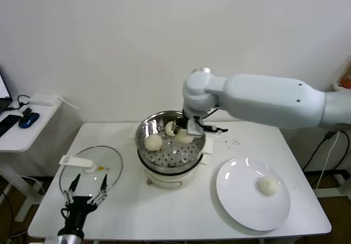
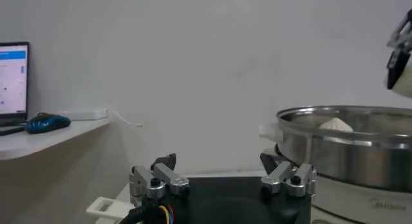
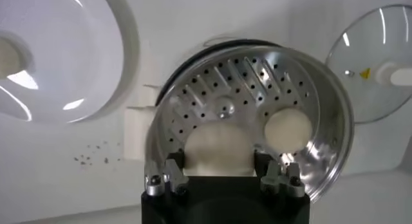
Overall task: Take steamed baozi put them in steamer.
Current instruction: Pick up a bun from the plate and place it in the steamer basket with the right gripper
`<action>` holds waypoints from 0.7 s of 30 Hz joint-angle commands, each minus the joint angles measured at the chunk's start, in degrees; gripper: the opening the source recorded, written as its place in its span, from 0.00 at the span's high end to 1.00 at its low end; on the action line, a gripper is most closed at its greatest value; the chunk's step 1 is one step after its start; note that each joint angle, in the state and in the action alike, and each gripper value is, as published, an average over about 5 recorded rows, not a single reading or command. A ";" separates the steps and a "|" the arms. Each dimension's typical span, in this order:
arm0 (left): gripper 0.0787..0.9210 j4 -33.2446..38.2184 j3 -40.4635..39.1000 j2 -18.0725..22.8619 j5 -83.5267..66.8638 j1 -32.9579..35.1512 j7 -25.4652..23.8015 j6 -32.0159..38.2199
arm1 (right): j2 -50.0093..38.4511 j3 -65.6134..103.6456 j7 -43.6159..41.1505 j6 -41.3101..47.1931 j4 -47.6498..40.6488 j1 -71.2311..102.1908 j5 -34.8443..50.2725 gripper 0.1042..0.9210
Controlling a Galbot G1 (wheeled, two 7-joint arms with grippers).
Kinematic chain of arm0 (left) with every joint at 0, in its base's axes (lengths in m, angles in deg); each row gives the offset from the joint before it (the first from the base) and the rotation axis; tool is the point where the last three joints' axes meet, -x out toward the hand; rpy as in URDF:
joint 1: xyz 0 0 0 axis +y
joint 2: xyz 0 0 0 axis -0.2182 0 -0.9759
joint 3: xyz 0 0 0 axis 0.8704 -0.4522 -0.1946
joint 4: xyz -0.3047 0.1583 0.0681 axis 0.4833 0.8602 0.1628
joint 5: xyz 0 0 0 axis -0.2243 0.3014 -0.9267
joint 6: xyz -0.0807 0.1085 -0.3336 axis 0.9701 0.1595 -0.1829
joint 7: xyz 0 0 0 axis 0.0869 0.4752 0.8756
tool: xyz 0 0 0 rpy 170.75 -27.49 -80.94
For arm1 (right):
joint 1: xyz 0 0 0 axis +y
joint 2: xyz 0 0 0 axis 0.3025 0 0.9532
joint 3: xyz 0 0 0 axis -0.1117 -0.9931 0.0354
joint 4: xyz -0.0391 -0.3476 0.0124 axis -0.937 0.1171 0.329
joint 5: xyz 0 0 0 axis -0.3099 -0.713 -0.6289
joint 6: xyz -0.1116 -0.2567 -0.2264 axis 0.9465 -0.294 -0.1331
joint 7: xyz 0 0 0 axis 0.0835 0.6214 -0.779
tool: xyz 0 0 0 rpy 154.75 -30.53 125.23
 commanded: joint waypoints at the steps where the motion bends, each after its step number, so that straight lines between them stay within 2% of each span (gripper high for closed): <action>1: 0.12 -0.14 0.01 0.02 0.03 0.00 0.00 0.06 | 7.14 1.56 -0.18 -1.52 -3.11 7.06 -4.39 0.28; 21: 0.12 -0.80 -0.21 0.18 0.11 -0.80 0.06 -0.08 | 7.77 2.00 -0.36 -4.14 -4.82 10.29 -8.81 0.28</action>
